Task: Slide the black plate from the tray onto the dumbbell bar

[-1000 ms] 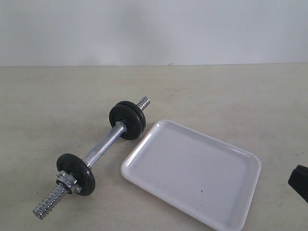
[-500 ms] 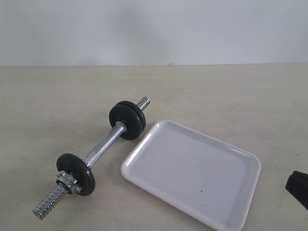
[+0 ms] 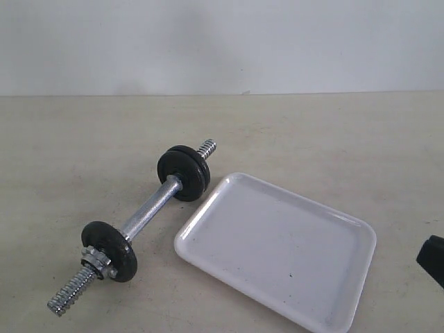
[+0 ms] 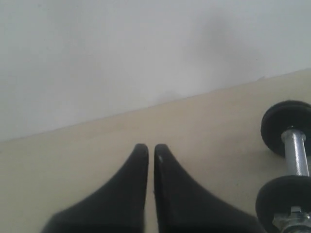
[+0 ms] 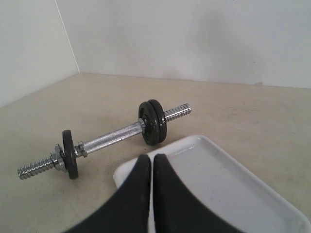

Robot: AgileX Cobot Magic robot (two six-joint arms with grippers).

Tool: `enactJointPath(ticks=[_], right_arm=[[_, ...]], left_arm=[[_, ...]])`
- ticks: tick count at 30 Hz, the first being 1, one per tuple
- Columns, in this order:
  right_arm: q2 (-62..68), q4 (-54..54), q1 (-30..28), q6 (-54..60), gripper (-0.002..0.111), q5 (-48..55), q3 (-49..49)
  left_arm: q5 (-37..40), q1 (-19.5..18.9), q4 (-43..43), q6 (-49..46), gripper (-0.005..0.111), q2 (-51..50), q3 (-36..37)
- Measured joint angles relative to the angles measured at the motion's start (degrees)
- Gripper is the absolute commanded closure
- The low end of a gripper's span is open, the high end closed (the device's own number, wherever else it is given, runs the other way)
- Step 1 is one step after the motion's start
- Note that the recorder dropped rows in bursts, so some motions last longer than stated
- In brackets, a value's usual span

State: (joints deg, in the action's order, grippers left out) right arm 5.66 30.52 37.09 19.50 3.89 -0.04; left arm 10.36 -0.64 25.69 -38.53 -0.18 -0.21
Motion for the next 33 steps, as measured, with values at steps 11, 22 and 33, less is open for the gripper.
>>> enactJointPath(ticks=[11,22,33], right_arm=[[0.0,-0.2,0.0,-0.1,0.108,0.0,0.0],[0.0,-30.0,0.0,-0.1,0.108,-0.1,0.0],[0.0,-28.4,0.0,-0.1,0.108,-0.1,0.0]], left_arm=[[3.1,0.0,-31.9,43.2,0.102,0.0,0.0],[6.1,0.0,-32.6,47.0,0.102,0.0,0.0],[7.2,0.0,-32.6,47.1,0.102,0.0,0.0]])
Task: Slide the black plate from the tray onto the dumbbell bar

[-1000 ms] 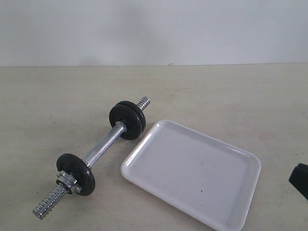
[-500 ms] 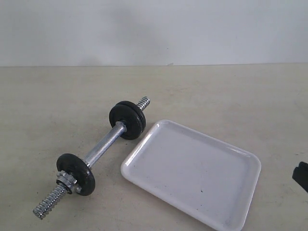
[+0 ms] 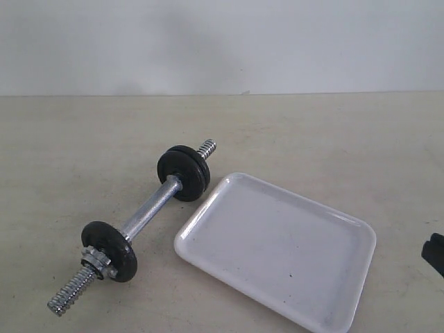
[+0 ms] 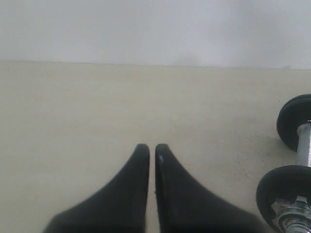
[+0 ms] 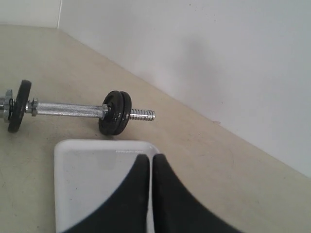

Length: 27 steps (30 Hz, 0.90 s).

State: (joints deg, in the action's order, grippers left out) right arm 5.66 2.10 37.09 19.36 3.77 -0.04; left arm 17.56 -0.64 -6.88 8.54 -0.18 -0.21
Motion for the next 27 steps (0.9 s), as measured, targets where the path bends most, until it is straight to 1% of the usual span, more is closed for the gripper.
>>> enactJointPath(ticks=[19,23,27], right_arm=[[0.0,1.2,0.0,0.0,0.108,-1.8,0.0],[0.0,1.2,-3.1,0.0,0.108,-1.8,0.0],[0.0,1.2,-11.0,0.0,0.108,-1.8,0.0]], left_arm=[[0.0,0.0,0.0,0.0,0.102,0.0,0.0],[0.0,0.0,0.0,0.0,0.102,0.0,0.0],[0.0,0.0,0.0,0.0,0.102,0.0,0.0]])
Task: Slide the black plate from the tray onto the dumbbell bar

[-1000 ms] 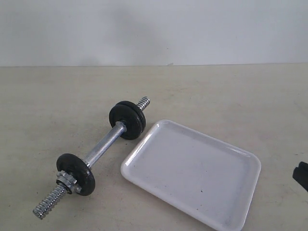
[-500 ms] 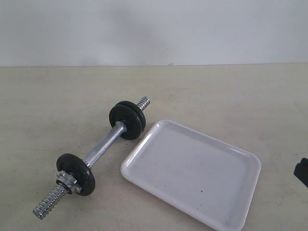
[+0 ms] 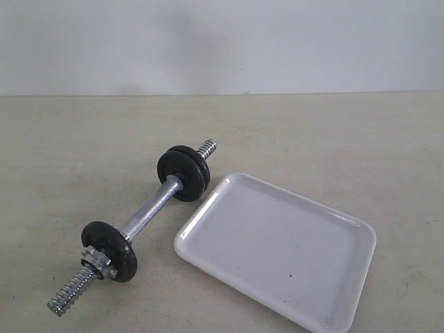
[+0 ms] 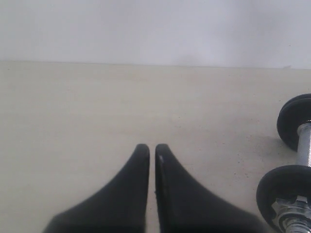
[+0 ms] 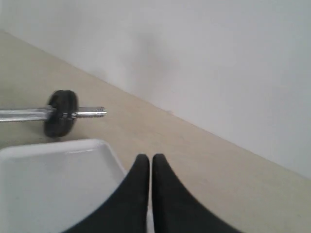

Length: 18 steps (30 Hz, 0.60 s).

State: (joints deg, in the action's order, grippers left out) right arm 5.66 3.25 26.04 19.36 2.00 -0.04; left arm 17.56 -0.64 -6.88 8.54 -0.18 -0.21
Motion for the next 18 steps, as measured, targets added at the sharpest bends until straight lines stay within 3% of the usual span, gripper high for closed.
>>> enactJointPath(ticks=[7,11,18], right_arm=[[-3.6,0.0,-19.1,0.0,0.108,0.0,0.0],[-5.3,0.0,-26.0,0.0,0.108,-1.2,0.0],[-5.4,0.0,-27.3,0.0,0.108,-2.3,0.0]], left_arm=[[0.2,-1.3,0.0,0.0,0.102,0.0,0.0],[0.3,-1.4,0.0,0.0,0.102,0.0,0.0],[0.4,-1.4,0.0,0.0,0.102,0.0,0.0]])
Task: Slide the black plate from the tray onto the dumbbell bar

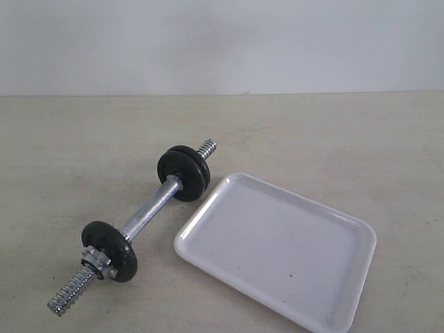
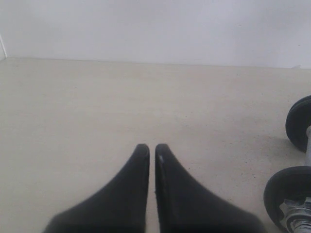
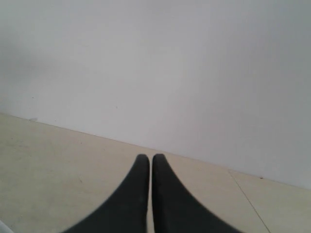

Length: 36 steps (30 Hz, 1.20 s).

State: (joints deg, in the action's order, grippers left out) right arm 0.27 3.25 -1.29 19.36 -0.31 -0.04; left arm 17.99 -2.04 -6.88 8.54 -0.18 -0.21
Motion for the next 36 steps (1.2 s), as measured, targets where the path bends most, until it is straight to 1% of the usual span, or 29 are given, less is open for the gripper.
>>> enactJointPath(ticks=[16,19,23,27,36], right_arm=[[0.0,0.1,0.0,0.0,0.108,0.0,0.0],[0.0,1.8,0.0,-2.2,0.108,0.6,0.0],[0.0,3.4,0.0,-5.0,0.108,5.4,0.0],[0.0,2.8,0.0,-5.0,0.108,17.8,0.0],[0.0,3.8,0.0,-9.6,0.108,19.2,0.0]], left_arm=[[0.0,0.0,0.0,0.0,0.102,0.0,0.0],[0.0,0.0,0.0,0.0,0.102,0.0,0.0],[0.0,0.0,0.0,0.0,0.102,0.0,0.0],[0.0,0.0,0.0,0.0,0.102,0.0,0.0],[0.0,0.0,0.0,0.0,0.102,0.0,0.0]])
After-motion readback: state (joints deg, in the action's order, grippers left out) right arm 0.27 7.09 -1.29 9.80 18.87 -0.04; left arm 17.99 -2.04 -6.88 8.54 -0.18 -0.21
